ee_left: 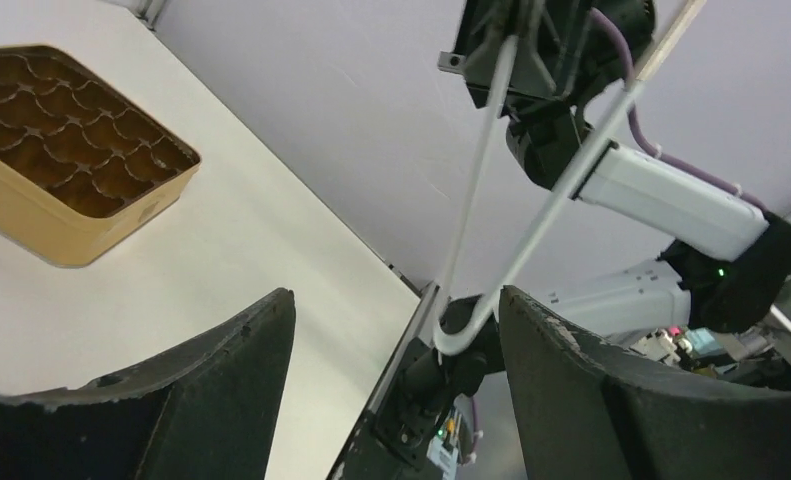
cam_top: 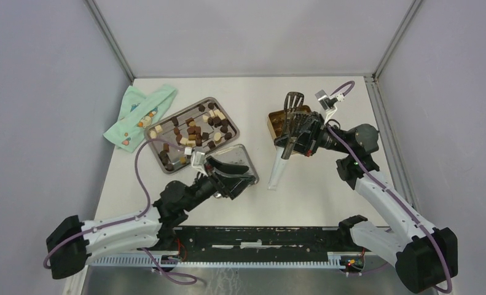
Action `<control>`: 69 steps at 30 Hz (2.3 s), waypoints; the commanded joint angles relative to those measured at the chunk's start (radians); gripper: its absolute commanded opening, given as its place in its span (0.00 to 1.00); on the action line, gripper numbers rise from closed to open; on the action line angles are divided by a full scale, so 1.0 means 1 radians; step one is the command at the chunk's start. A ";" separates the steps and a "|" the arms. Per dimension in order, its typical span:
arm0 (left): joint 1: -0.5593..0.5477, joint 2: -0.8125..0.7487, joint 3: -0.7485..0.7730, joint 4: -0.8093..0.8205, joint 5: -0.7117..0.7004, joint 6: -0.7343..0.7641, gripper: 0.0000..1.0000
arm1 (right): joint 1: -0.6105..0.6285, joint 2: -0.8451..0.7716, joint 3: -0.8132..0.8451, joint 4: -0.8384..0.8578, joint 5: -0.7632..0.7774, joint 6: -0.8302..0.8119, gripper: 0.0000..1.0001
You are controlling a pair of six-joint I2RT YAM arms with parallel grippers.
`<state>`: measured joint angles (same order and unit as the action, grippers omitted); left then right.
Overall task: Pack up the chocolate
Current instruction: Pick up the clamp from the center of the board.
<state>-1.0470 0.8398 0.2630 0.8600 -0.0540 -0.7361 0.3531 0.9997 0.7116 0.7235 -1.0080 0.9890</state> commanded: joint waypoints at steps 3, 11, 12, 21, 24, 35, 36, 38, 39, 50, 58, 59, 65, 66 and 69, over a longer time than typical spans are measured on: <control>-0.005 -0.332 -0.013 -0.194 0.179 0.246 0.80 | -0.002 -0.007 -0.023 -0.056 -0.018 -0.139 0.00; -0.014 -0.092 0.247 -0.315 0.347 0.439 0.85 | 0.000 0.005 -0.033 -0.052 -0.029 -0.148 0.00; -0.018 -0.043 0.284 -0.314 0.352 0.451 0.85 | 0.000 0.005 -0.036 -0.054 -0.029 -0.148 0.00; -0.039 0.222 0.497 -0.385 0.279 0.517 0.75 | 0.005 -0.005 -0.047 -0.062 -0.037 -0.155 0.00; -0.038 0.239 0.501 -0.372 0.273 0.507 0.70 | 0.013 -0.003 -0.047 -0.062 -0.038 -0.156 0.00; -0.039 0.362 0.579 -0.316 0.419 0.452 0.02 | 0.010 0.005 -0.040 -0.090 -0.035 -0.174 0.00; -0.041 0.351 0.563 -0.272 0.454 0.458 0.02 | -0.007 0.008 -0.038 -0.116 -0.020 -0.175 0.00; -0.064 0.322 0.528 -0.221 0.500 0.500 0.02 | -0.049 0.042 -0.045 -0.113 -0.009 -0.132 0.00; -0.082 0.310 0.515 -0.211 0.512 0.525 0.02 | -0.065 0.064 -0.052 -0.097 -0.009 -0.110 0.00; -0.096 0.283 0.417 -0.059 0.449 0.480 0.02 | -0.076 0.106 -0.073 -0.027 -0.026 -0.095 0.07; 0.053 0.278 0.273 0.128 0.367 0.258 0.02 | -0.157 -0.121 -0.049 -0.182 -0.056 -0.378 0.98; 0.058 0.266 0.250 0.155 0.354 0.252 0.02 | -0.170 -0.147 -0.056 -0.211 -0.066 -0.418 0.98; 0.080 0.210 0.218 0.208 0.297 0.233 0.02 | -0.170 -0.189 -0.115 -0.189 -0.163 -0.429 0.98; 0.081 0.207 0.226 0.212 0.283 0.233 0.02 | -0.163 -0.194 -0.128 -0.189 -0.162 -0.425 0.98; 0.081 0.230 0.262 0.252 0.261 0.229 0.02 | -0.111 -0.201 -0.174 -0.180 -0.153 -0.423 0.98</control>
<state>-0.9722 1.0744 0.4637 0.9627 0.2626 -0.4755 0.1963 0.7990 0.5957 0.5369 -1.1431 0.5892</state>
